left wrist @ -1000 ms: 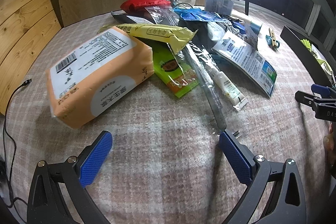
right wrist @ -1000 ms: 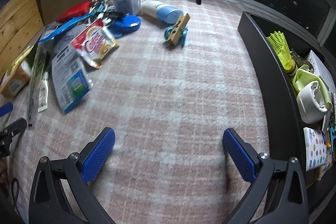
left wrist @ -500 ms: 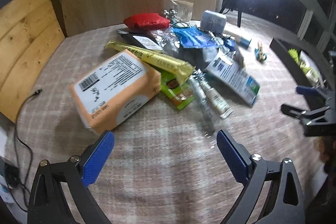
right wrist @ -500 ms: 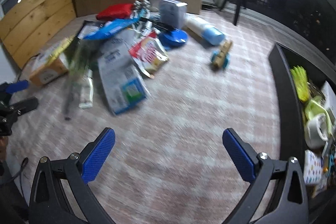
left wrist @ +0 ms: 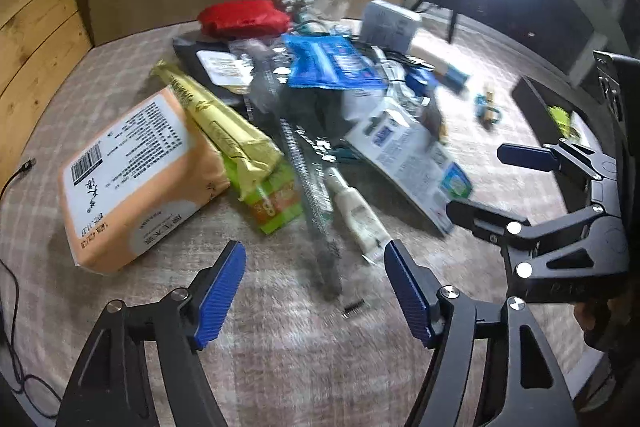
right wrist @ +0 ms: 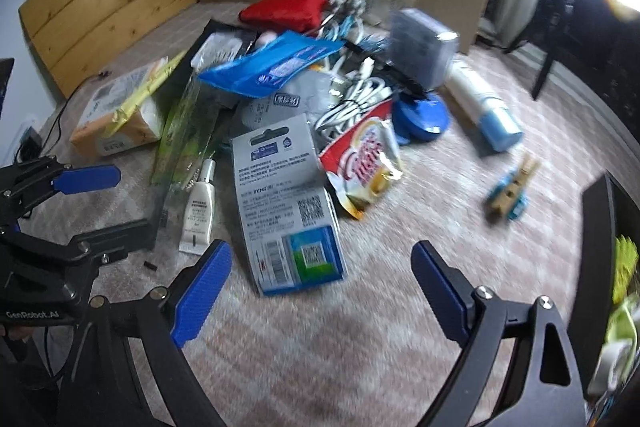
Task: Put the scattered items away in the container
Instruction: 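Grasp the clear spoon packet with the left tool while the right tool grasps the blue-white card, then carry both items to the black tray and open both tools to drop them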
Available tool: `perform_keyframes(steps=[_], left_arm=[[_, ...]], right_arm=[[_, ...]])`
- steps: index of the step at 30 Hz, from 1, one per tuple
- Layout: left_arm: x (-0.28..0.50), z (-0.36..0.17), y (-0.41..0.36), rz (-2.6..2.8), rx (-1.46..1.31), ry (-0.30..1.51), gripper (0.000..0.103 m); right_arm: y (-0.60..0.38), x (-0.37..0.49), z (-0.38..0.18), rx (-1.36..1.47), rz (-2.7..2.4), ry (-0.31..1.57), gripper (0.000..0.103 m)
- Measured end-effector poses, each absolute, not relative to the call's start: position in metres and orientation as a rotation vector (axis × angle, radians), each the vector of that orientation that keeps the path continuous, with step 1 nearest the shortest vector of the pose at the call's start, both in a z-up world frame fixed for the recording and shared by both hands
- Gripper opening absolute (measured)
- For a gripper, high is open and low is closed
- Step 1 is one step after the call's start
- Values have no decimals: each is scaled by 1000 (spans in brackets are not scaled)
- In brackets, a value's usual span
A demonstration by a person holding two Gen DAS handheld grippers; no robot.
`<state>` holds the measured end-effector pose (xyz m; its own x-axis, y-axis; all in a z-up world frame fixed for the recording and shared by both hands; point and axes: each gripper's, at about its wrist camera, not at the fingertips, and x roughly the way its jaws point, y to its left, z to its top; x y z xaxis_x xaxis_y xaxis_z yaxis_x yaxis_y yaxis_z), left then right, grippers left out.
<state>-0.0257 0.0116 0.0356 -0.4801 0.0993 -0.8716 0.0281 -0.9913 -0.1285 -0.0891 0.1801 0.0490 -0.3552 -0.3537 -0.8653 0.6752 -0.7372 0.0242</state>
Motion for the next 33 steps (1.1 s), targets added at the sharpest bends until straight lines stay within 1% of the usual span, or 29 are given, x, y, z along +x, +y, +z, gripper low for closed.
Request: perform_keyframes(steps=[1,3,5,7,9,10,12,13,14,15,17,19,21,23,25,33], left_arm=[[-29,34,10,2655,-1599,-238,60],[-34,29,7,2636,-1617,-316,57],[-40,25,8,2637,-1639,-342,55],[-45,22,8,2644,-1655,-360,51],[-49,21,7,2647,-1665,-389,49],[-50,21,7,2653,-1665,-396,49],[-53,22,8,2662,-1663,-385,49],[-55,22,9,2665,-1663,-375,46],[-57,22,11,2666,-1665,-367,44],[-59,22,12,2670,-1665,-358,40],[-62,21,12,2670,-1664,-362,36],[-63,21,13,2662,-1663,-379,22],[-62,20,12,2659,-1667,-400,15],[-60,21,12,2664,-1661,-421,13],[-55,24,12,2669,-1649,-445,9],[-25,36,21,2683,-1596,-473,8]], right_arm=[[177,-93,46,1245,-2099,461,91],[170,-96,43,1243,-2066,492,91],[163,-98,39,1235,-2048,538,90],[159,-101,36,1235,-2027,575,86],[155,-104,33,1242,-1995,582,81],[154,-105,32,1250,-1974,576,74],[152,-106,31,1252,-1960,590,69],[150,-106,31,1249,-1951,601,66],[149,-106,33,1247,-1942,604,58],[149,-106,34,1248,-1937,606,53],[151,-108,35,1266,-1919,593,52],[155,-108,36,1272,-1906,571,52],[162,-107,37,1276,-1901,552,52],[170,-105,41,1277,-1895,510,52],[178,-103,46,1272,-1894,480,52],[210,-84,61,1244,-1904,405,52]])
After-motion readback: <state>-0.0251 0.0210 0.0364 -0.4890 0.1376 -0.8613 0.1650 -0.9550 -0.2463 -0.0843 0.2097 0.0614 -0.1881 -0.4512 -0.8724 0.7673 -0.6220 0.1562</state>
